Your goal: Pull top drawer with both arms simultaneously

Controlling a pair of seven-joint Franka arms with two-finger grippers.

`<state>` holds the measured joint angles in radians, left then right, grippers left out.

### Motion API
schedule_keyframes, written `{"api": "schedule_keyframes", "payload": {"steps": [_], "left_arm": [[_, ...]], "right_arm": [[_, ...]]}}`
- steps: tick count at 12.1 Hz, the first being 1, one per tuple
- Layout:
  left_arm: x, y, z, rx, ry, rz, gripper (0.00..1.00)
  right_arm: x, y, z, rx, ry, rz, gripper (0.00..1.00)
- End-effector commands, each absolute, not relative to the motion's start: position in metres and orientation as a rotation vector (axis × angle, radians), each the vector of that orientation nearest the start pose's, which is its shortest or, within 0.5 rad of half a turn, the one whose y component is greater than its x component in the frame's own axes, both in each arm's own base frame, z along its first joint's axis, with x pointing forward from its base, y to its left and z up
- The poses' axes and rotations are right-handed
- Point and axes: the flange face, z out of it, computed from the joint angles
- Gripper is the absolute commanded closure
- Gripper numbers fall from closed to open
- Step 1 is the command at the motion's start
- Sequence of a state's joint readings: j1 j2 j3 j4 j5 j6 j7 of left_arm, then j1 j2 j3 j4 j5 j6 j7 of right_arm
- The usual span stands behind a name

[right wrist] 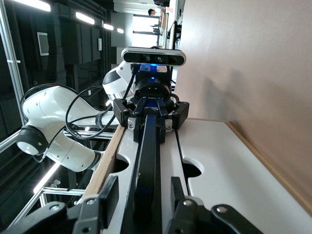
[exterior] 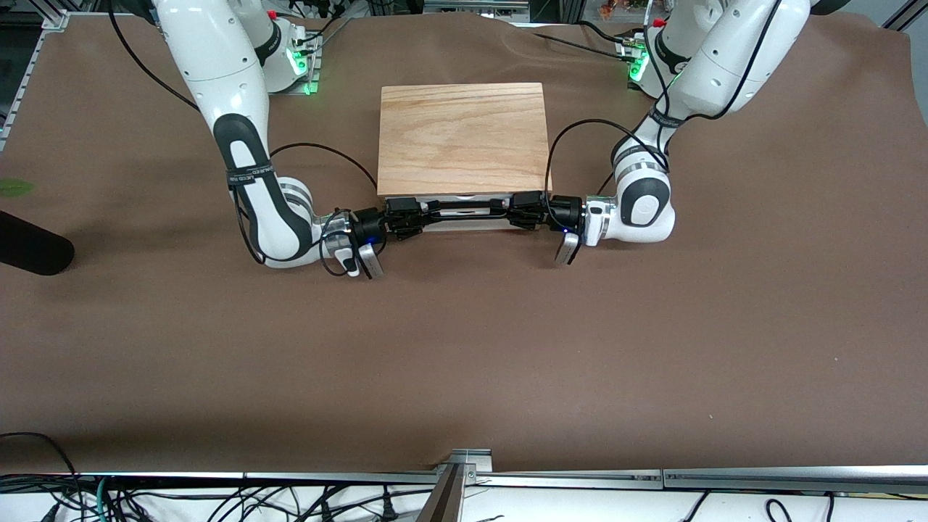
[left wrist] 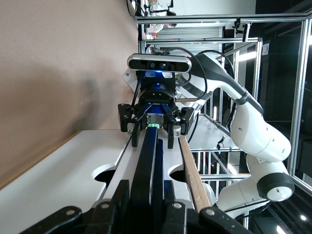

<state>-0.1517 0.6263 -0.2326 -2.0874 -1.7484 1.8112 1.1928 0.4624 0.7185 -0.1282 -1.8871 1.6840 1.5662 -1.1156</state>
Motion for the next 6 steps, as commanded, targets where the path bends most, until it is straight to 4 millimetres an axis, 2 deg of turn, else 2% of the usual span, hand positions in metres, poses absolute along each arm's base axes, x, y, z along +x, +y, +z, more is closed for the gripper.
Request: {"api": "schedule_keyframes", "payload": {"steps": [1, 6], "left_arm": [[0.4713, -0.2921, 0.1397, 1.561, -0.076, -0.065, 1.0], [0.4718, -0.2906, 0.1387, 1.562, -0.073, -0.062, 1.0]], "right_arm": [[0.5165, 0.2831, 0.1467, -1.516, -0.277, 0.113, 0.49], [0.5159, 0.286, 0.146, -1.53, -0.278, 0.111, 0.5]]}}
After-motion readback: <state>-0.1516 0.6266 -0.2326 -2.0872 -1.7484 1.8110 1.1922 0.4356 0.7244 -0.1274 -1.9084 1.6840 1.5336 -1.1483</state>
